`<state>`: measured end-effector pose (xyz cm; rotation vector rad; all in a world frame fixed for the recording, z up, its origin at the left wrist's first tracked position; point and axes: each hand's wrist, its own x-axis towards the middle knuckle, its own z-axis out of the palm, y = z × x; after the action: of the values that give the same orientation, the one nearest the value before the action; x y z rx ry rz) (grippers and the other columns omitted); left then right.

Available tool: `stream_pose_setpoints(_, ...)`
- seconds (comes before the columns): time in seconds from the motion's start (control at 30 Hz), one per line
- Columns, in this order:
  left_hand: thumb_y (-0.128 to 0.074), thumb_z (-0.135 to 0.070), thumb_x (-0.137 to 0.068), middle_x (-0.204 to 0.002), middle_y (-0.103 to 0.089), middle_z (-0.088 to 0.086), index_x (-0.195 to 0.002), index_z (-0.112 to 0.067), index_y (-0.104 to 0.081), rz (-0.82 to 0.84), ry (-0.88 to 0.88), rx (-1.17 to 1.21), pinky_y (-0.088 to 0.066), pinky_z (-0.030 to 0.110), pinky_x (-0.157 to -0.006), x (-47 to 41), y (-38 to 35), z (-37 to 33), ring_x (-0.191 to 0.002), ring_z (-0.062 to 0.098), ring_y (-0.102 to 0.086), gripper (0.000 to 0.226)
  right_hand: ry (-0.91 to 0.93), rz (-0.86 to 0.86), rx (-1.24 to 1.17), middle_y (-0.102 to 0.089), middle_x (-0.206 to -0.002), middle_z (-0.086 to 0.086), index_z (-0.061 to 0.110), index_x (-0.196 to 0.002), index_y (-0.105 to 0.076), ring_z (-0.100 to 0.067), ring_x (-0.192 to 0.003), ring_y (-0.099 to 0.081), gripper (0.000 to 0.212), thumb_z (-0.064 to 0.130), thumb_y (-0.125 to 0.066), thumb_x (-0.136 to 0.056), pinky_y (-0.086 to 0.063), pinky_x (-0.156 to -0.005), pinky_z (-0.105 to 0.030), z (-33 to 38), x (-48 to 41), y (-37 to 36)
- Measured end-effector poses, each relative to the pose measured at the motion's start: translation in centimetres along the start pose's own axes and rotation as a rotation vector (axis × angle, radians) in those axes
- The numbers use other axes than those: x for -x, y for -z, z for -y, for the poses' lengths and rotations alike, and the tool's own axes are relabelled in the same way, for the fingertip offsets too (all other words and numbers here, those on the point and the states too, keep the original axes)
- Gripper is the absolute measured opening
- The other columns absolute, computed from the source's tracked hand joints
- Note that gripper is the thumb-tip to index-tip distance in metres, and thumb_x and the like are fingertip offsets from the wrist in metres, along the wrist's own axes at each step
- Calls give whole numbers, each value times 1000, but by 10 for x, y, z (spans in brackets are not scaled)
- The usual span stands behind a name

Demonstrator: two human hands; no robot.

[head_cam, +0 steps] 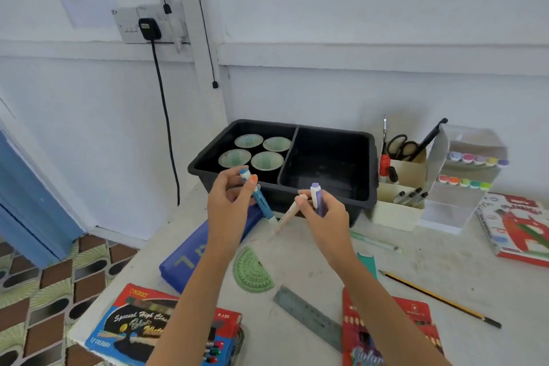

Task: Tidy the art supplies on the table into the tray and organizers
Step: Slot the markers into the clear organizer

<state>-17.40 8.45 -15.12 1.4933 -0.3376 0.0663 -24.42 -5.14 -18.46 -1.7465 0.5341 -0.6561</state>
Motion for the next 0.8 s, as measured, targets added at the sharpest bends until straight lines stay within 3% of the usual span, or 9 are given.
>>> stream_pose_setpoints(0.13,-59,-14,-91,-91,-61,8,-113,-20,-58,97,-44,19,-57,29,-73,11,-46,-12,-85,17,-67,23,-21,-92,72,-60,-72,-9,10,-80,-64,-7,-57,-43,14,22,-64,-87,-36,-50,-12,1,0,46)
stream_pose_setpoints(0.2,-61,-13,-90,-88,-62,5,-110,-20,-61,149,-49,34,-57,33,-75,18,-70,-18,-85,18,-67,21,-44,-149,106,-56,-65,-7,11,-71,-59,-12,-59,-48,22,24,-64,-87,-39,-52,-12,-1,1,70)
stream_pose_setpoints(0.27,-63,-13,-88,-88,-64,4,-106,-19,-64,199,-66,31,-57,36,-76,27,-92,-24,-85,18,-68,19,-76,-195,82,-47,-62,-8,7,-68,-54,-15,-61,-48,30,27,-61,-89,-40,-57,-20,-3,3,94)
stream_pose_setpoints(0.37,-66,-12,-86,-85,-65,-2,-104,-17,-65,280,-103,56,-57,28,-74,42,-122,-33,-84,15,-68,19,-84,-284,23,-36,-61,-3,13,-66,-42,-14,-60,-41,35,29,-56,-93,-41,-62,-28,-5,7,128)
stream_pose_setpoints(0.53,-64,-14,-87,-93,-67,-14,-103,-22,-63,400,-198,-5,-53,16,-77,66,-169,-40,-89,0,-65,19,-50,-407,102,-38,-62,-2,16,-66,-40,-16,-62,-42,34,31,-54,-94,-46,-65,-34,-13,12,180)
stream_pose_setpoints(0.67,-67,-9,-85,-96,-67,-9,-96,-28,-62,465,-274,-38,-47,7,-73,83,-206,-40,-88,-4,-65,22,-24,-455,146,-46,-66,-14,11,-69,-44,-23,-65,-45,30,25,-54,-94,-42,-61,-28,-25,15,218)
stream_pose_setpoints(0.73,-67,-8,-85,-99,-68,-5,-98,-25,-64,477,-304,-59,-47,8,-75,88,-221,-35,-91,1,-65,22,-6,-477,165,-56,-74,-20,13,-70,-45,-27,-65,-48,27,21,-53,-94,-38,-56,-17,-31,18,233)
stream_pose_setpoints(0.8,-66,-7,-85,-101,-68,-5,-105,-20,-65,491,-359,-98,-49,12,-80,90,-234,-28,-94,5,-65,23,-5,-505,155,-60,-79,-20,18,-68,-43,-33,-74,-55,28,19,-53,-94,-39,-57,-16,-37,19,245)
